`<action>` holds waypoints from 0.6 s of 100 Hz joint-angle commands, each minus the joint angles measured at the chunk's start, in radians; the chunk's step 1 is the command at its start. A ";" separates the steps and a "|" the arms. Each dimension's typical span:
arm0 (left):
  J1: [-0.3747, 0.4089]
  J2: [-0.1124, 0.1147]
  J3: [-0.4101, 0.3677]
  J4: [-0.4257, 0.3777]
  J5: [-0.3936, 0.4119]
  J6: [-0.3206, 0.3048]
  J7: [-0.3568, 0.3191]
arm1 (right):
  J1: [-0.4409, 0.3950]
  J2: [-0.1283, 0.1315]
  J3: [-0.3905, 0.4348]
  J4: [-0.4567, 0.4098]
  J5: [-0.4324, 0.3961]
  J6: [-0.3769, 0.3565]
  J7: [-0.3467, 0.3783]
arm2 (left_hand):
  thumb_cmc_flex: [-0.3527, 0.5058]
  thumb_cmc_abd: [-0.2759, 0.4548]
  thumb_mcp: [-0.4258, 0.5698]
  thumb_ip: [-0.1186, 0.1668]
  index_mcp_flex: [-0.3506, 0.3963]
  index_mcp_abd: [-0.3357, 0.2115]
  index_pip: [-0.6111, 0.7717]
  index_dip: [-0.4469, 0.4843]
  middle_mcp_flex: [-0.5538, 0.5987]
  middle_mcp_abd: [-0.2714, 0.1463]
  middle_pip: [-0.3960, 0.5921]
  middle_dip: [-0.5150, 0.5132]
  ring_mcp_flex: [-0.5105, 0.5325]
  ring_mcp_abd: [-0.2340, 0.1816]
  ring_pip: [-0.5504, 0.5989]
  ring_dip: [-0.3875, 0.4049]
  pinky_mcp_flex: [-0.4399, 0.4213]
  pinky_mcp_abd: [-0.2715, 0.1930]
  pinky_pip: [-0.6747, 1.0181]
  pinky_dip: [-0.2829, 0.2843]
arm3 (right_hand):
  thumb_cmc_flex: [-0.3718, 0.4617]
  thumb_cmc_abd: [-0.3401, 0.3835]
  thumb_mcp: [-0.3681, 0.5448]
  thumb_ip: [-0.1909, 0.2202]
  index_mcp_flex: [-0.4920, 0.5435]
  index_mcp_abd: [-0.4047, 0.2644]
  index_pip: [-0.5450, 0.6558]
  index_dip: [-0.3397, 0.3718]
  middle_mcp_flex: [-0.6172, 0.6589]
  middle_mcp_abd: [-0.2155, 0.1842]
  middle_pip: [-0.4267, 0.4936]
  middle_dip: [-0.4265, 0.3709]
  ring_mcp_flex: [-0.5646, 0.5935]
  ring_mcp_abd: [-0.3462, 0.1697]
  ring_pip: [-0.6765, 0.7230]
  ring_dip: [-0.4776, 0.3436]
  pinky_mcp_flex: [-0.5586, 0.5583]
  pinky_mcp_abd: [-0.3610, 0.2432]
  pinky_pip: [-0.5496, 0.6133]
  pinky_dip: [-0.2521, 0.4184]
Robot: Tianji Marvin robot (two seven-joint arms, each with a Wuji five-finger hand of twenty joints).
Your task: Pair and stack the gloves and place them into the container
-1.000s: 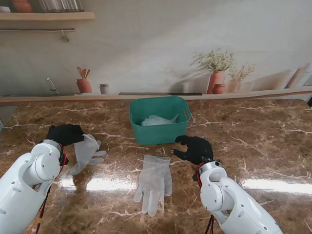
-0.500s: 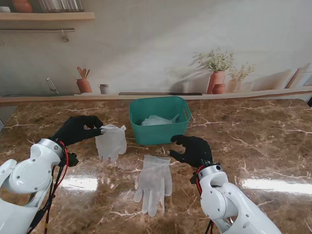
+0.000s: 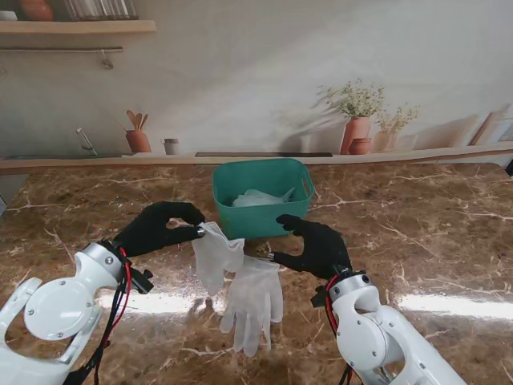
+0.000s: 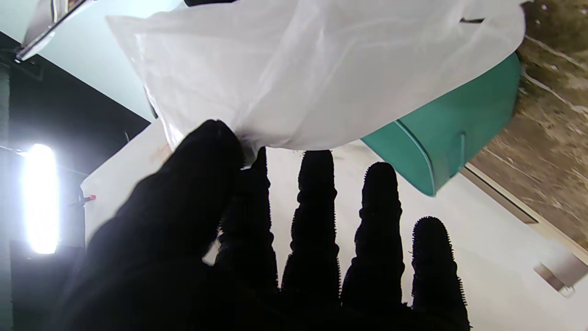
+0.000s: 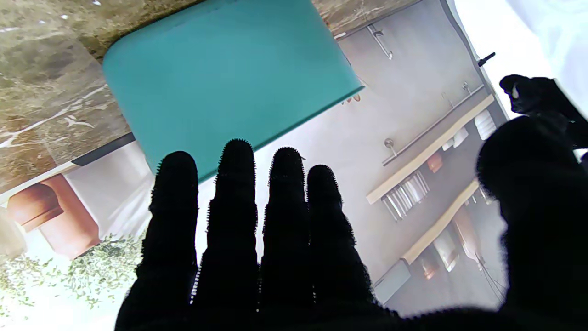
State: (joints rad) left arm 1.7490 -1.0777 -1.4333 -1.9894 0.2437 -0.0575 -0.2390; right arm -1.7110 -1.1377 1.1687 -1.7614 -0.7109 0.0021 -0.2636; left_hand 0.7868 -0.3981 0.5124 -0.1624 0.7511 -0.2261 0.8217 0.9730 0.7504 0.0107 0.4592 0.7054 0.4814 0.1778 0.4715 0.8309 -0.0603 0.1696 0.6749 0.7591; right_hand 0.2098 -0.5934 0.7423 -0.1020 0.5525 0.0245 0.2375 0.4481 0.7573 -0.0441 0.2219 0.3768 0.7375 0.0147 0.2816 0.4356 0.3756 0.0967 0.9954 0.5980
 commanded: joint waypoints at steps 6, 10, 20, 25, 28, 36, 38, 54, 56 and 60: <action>-0.004 -0.003 0.039 -0.009 0.011 -0.013 0.002 | -0.012 0.000 0.000 -0.023 0.017 -0.016 0.024 | 0.040 0.042 -0.019 0.048 0.036 -0.099 0.002 0.021 -0.004 -0.002 -0.015 -0.012 -0.020 0.016 -0.025 -0.003 -0.023 -0.009 -0.025 0.032 | -0.063 -0.021 0.005 0.039 -0.058 0.017 -0.022 -0.012 -0.036 0.000 -0.015 -0.015 -0.049 -0.013 -0.020 -0.012 -0.029 -0.023 -0.033 0.031; -0.007 -0.004 0.051 -0.008 0.010 -0.014 0.004 | -0.015 0.000 -0.002 -0.028 0.024 -0.024 0.028 | 0.040 0.042 -0.019 0.048 0.035 -0.097 0.001 0.022 -0.005 -0.001 -0.013 -0.013 -0.019 0.018 -0.024 -0.002 -0.022 -0.010 -0.024 0.036 | -0.066 -0.021 0.005 0.037 -0.051 0.015 -0.018 -0.010 -0.034 0.001 -0.010 -0.014 -0.049 -0.012 -0.018 -0.011 -0.029 -0.023 -0.036 0.034; -0.014 -0.003 0.076 -0.006 0.008 -0.015 0.006 | -0.026 0.002 -0.006 -0.041 0.048 -0.058 0.045 | 0.040 0.043 -0.020 0.048 0.035 -0.094 0.001 0.020 -0.007 -0.003 -0.008 -0.013 -0.019 0.016 -0.023 0.000 -0.022 -0.009 -0.021 0.042 | -0.074 -0.021 0.006 0.029 -0.040 0.000 0.013 0.013 -0.027 -0.008 0.011 -0.003 -0.049 -0.015 -0.007 -0.005 -0.029 -0.023 -0.048 0.050; -0.017 -0.004 0.087 -0.003 0.011 -0.016 0.008 | -0.031 0.001 -0.010 -0.045 0.057 -0.074 0.043 | 0.041 0.041 -0.020 0.049 0.035 -0.093 0.002 0.020 -0.005 -0.002 -0.006 -0.013 -0.019 0.018 -0.023 0.000 -0.023 -0.009 -0.020 0.044 | -0.072 -0.026 0.006 0.029 -0.032 -0.004 0.021 0.018 -0.019 -0.010 0.016 0.000 -0.044 -0.014 -0.002 -0.002 -0.028 -0.022 -0.048 0.053; -0.018 -0.004 0.092 -0.002 0.012 -0.017 0.009 | -0.034 0.001 -0.011 -0.047 0.061 -0.085 0.044 | 0.040 0.043 -0.020 0.049 0.034 -0.093 0.001 0.019 -0.006 -0.002 -0.006 -0.013 -0.019 0.018 -0.023 0.001 -0.023 -0.009 -0.021 0.045 | -0.071 -0.030 0.006 0.028 -0.032 -0.006 0.023 0.021 -0.018 -0.012 0.018 0.002 -0.044 -0.014 0.000 0.000 -0.030 -0.021 -0.050 0.055; -0.020 -0.004 0.102 0.001 0.012 -0.017 0.012 | -0.041 0.002 -0.012 -0.055 0.065 -0.102 0.049 | 0.041 0.042 -0.020 0.049 0.035 -0.092 0.002 0.017 -0.006 -0.003 -0.004 -0.013 -0.019 0.017 -0.022 0.001 -0.022 -0.009 -0.020 0.047 | -0.070 -0.036 0.005 0.027 -0.029 -0.005 0.028 0.027 -0.017 -0.011 0.020 0.005 -0.042 -0.015 0.005 0.004 -0.030 -0.020 -0.053 0.058; -0.021 -0.005 0.105 0.002 0.011 -0.017 0.015 | -0.042 0.003 -0.012 -0.057 0.064 -0.105 0.049 | 0.041 0.041 -0.020 0.049 0.035 -0.091 0.002 0.017 -0.005 -0.002 -0.003 -0.013 -0.018 0.018 -0.022 0.001 -0.022 -0.009 -0.020 0.048 | -0.070 -0.036 0.005 0.026 -0.026 -0.007 0.030 0.029 -0.013 -0.012 0.022 0.006 -0.040 -0.017 0.007 0.006 -0.030 -0.020 -0.054 0.059; -0.022 -0.006 0.116 0.006 0.009 -0.018 0.019 | -0.041 -0.005 -0.027 -0.055 0.061 -0.128 0.007 | 0.041 0.042 -0.020 0.048 0.034 -0.090 0.001 0.011 -0.006 -0.001 -0.003 -0.016 -0.018 0.019 -0.022 0.002 -0.023 -0.008 -0.023 0.049 | -0.012 -0.043 -0.010 0.031 0.061 -0.044 0.105 0.092 0.076 -0.022 0.078 0.054 0.024 -0.021 0.071 0.053 -0.003 -0.007 -0.035 0.094; -0.022 -0.006 0.117 0.006 0.009 -0.018 0.020 | -0.040 -0.005 -0.028 -0.055 0.060 -0.130 0.001 | 0.041 0.041 -0.020 0.048 0.036 -0.090 0.002 0.011 -0.005 -0.001 -0.002 -0.016 -0.018 0.020 -0.022 0.002 -0.022 -0.008 -0.023 0.050 | 0.005 -0.044 -0.019 0.031 0.073 -0.049 0.114 0.099 0.090 -0.024 0.086 0.061 0.032 -0.022 0.079 0.060 0.000 -0.005 -0.031 0.098; -0.022 -0.006 0.118 0.006 0.007 -0.017 0.022 | -0.041 -0.005 -0.029 -0.057 0.057 -0.135 0.000 | 0.041 0.042 -0.020 0.048 0.035 -0.088 0.002 0.010 -0.005 -0.001 -0.002 -0.016 -0.018 0.021 -0.022 0.002 -0.022 -0.009 -0.024 0.050 | 0.045 -0.046 -0.044 0.031 0.092 -0.056 0.125 0.111 0.111 -0.026 0.096 0.074 0.043 -0.024 0.096 0.074 0.002 -0.002 -0.026 0.105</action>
State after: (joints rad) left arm 1.7235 -1.0797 -1.3220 -1.9874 0.2523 -0.0738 -0.2201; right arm -1.7441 -1.1344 1.1453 -1.8167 -0.6513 -0.1241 -0.2682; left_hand 0.7883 -0.3974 0.5014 -0.1618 0.7512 -0.2262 0.8212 0.9732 0.7504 0.0108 0.4592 0.6946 0.4814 0.1780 0.4713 0.8308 -0.0605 0.1696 0.6743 0.7936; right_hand 0.2029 -0.6195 0.7280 -0.1018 0.6204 -0.0091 0.3400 0.5359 0.8427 -0.0448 0.3023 0.4219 0.7426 0.0147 0.3498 0.4811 0.3736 0.1000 0.9614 0.6724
